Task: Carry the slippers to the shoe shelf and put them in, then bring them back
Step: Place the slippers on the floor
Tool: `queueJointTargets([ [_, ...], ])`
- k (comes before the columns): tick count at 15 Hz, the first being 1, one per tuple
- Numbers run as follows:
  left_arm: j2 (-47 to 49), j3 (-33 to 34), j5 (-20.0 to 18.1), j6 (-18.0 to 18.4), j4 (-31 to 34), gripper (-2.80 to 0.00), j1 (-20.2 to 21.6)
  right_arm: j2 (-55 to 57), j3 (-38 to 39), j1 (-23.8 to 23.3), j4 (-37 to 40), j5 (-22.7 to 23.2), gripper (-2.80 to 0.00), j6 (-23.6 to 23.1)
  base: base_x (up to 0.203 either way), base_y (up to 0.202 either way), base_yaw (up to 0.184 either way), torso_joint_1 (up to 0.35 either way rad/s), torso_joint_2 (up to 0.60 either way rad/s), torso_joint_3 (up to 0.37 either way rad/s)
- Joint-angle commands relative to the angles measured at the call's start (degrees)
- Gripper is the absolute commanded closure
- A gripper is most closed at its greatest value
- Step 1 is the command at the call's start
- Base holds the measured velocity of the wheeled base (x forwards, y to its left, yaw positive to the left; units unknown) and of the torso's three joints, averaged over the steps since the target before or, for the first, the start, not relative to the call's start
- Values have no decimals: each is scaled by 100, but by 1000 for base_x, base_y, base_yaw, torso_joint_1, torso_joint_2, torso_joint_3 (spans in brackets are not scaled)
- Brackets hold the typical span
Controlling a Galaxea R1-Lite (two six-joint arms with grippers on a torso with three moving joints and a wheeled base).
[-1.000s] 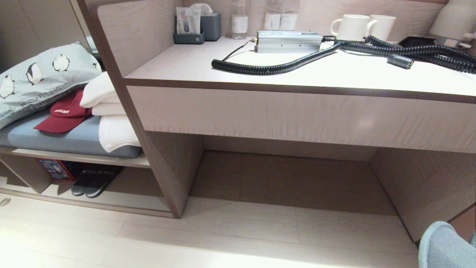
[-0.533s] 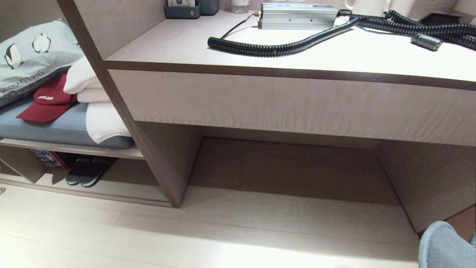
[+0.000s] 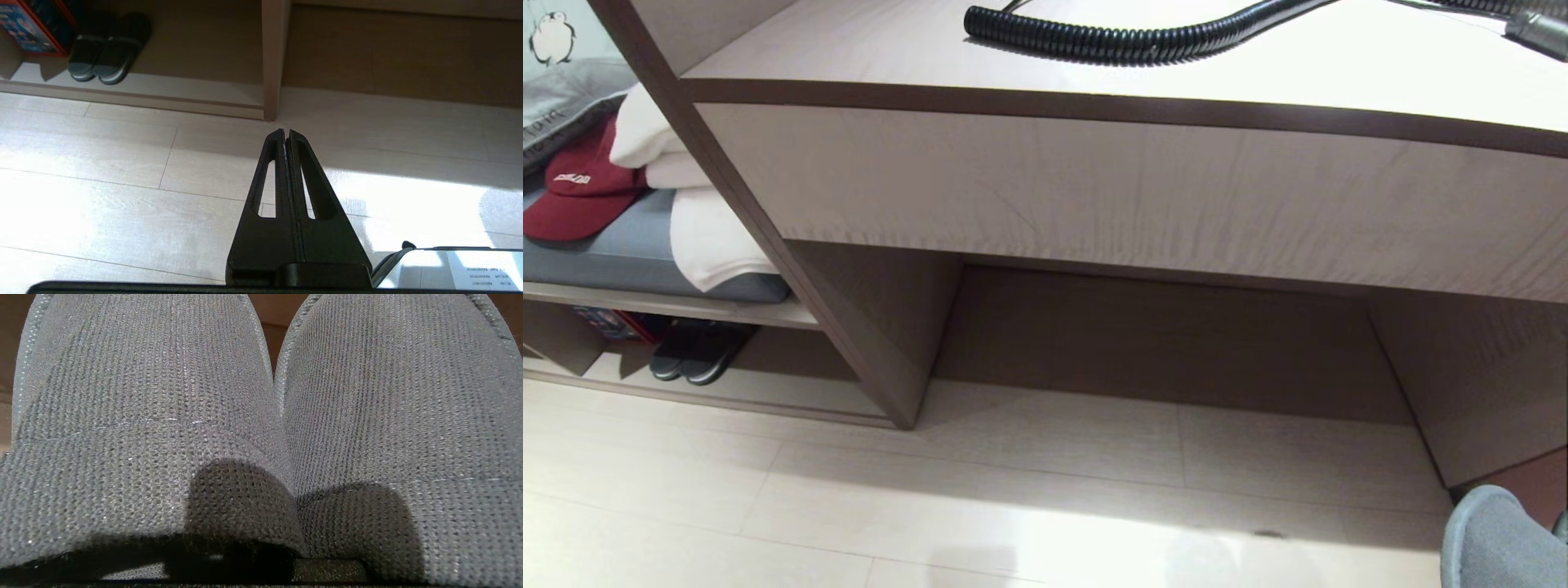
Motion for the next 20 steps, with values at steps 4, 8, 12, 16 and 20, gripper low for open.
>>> queueJointTargets([
  [4,0,9,3,-3,0,0,1,-1,0,-2,9,-59,0,76,0,0,0,1,3,-201],
  [8,0,9,3,-3,0,0,1,-10,0,3,-1,-42,0,58,0,0,0,0,3,-199],
  [12,0,9,3,6,0,0,1,-10,0,3,-1,-42,0,58,0,0,0,3,5,-198],
  [16,0,9,3,6,0,0,1,-10,0,3,8,-51,0,58,0,0,0,4,4,-196],
  [20,0,9,3,6,0,0,1,-10,0,3,8,-51,0,57,0,0,0,1,1,-196],
])
